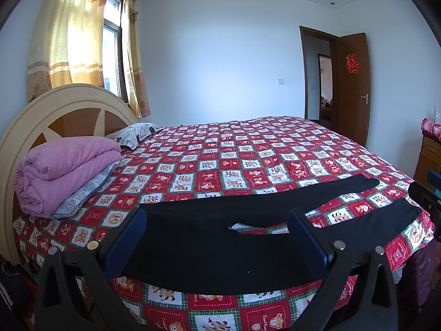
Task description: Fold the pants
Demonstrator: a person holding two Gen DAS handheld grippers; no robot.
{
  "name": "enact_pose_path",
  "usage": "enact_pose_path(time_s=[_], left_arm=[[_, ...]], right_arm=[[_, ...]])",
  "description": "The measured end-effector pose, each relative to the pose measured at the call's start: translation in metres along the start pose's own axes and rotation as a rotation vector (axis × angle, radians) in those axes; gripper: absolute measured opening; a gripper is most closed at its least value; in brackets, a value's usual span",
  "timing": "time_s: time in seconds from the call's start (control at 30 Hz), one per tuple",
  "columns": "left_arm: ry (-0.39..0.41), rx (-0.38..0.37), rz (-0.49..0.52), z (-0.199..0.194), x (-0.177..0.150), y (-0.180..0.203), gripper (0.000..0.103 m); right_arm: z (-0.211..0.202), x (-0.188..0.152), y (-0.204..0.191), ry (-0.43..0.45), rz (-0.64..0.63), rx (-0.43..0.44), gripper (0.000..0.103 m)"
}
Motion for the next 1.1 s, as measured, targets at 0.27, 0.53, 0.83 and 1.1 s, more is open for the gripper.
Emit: enact_pose_path(time_s=[0.27,0.53,0.83,1.1], left_arm=[[0.001,0.000,0.001,-0.0001,-0.0006,0.0006,0.103],[0.001,-0.001,-0.001,0.0008,-0.0011,0.0004,0.103],[0.000,-0.002,-0.001,0.0006,-0.0011,0.0000,0.103],[0.000,-0.001,-0.001,0.0006,-0.0009,0.0001,0.103]], right_arm=[[0.0013,-0.0031,-0.0029,-0.004,-0.007,0.002,0.102],[0.0012,-0.0032,-0.0036,-0.005,-0.010,0.002,0.102],[0.0024,-0.0047,-0.0057,-0.008,-0.014,0.005,0.102],[0.0022,-0.0057,-0.0067,-0.009,-0.014,0.005,0.102]])
Point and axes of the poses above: each gripper's, at about its wrist camera, not at the fingertips, and z roughly the way its jaws point, y to its right, x to its top, the point moved 10 cm from there along z, roughly the way its jaws point, and after that the axes turned 2 degrees about -z, right-handed, at the moved point
